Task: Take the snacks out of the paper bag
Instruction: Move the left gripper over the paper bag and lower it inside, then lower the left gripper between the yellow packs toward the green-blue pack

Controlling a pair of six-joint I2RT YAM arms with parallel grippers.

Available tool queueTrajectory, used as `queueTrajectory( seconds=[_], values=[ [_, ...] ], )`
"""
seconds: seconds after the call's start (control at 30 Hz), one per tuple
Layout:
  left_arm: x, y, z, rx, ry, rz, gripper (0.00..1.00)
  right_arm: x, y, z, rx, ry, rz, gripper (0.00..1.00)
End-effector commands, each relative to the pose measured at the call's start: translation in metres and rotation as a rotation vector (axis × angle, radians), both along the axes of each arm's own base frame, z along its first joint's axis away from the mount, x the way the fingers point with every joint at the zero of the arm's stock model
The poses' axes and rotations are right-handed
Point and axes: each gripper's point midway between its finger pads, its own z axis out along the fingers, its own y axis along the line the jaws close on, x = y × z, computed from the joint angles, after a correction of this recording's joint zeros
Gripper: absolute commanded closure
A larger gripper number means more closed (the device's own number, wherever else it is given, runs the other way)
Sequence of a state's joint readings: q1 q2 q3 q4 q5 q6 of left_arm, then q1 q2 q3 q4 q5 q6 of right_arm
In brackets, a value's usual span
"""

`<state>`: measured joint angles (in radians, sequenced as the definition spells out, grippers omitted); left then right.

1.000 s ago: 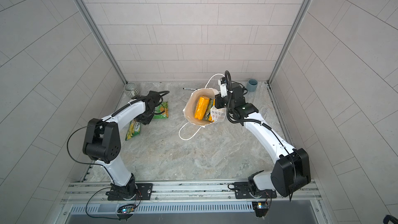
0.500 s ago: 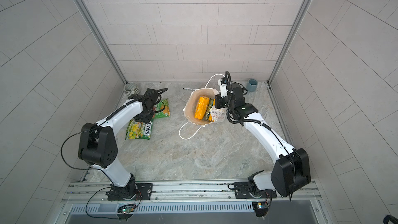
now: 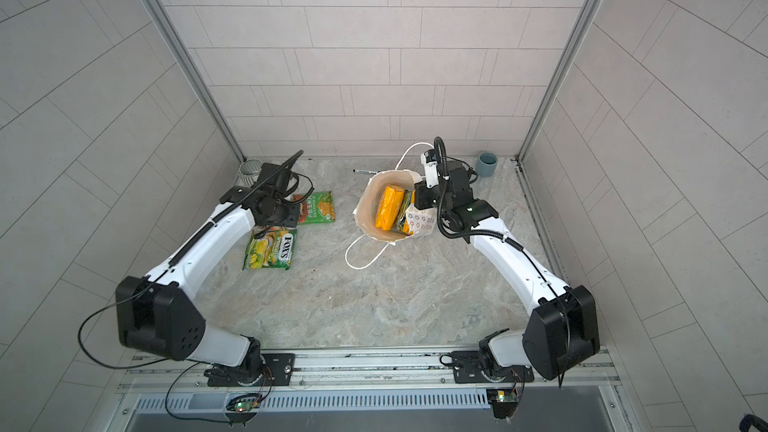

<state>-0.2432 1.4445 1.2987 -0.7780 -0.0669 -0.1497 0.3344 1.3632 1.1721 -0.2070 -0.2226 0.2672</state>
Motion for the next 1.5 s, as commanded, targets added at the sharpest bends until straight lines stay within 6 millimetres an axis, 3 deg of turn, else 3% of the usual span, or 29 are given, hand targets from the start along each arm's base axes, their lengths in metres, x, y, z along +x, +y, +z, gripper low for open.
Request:
queueTrajectory(
  seconds=[0.0, 0.2, 0.37, 0.5, 0.63, 0.73, 1.07, 1.2, 1.47],
  values=[
    [0.015, -0.050, 0.026, -0.142, -0.119, -0.073, 0.51, -0.004, -0.003, -0.008, 0.005, 0.032, -0.006, 1.00],
    [0.022, -0.092, 0.087, -0.284, -0.312, -0.131, 0.56, -0.007, 0.000, -0.001, 0.011, 0.021, 0.011, 1.00],
    [-0.011, -0.135, 0.138, -0.188, -0.463, -0.303, 0.56, -0.011, 0.009, 0.007, 0.021, 0.012, 0.048, 1.00],
    [-0.036, -0.170, 0.154, -0.291, -0.513, -0.399, 0.56, -0.016, 0.011, 0.013, 0.014, -0.006, 0.051, 1.00],
    [-0.051, -0.218, 0.133, -0.372, -0.464, -0.532, 0.56, -0.022, 0.012, 0.014, 0.000, 0.010, 0.025, 1.00],
    [-0.052, -0.240, 0.109, -0.391, -0.407, -0.562, 0.55, -0.026, 0.014, 0.012, -0.009, 0.041, 0.037, 1.00],
    [-0.049, -0.292, 0.062, -0.426, -0.314, -0.586, 0.64, -0.031, 0.026, 0.019, 0.015, 0.031, 0.056, 1.00],
    [-0.043, -0.300, 0.046, -0.418, -0.281, -0.541, 0.68, -0.028, 0.025, 0.017, 0.014, 0.032, 0.051, 1.00],
    [-0.018, -0.289, 0.019, -0.350, -0.271, -0.377, 0.67, -0.028, 0.029, 0.014, 0.026, 0.034, 0.062, 1.00]
  ],
)
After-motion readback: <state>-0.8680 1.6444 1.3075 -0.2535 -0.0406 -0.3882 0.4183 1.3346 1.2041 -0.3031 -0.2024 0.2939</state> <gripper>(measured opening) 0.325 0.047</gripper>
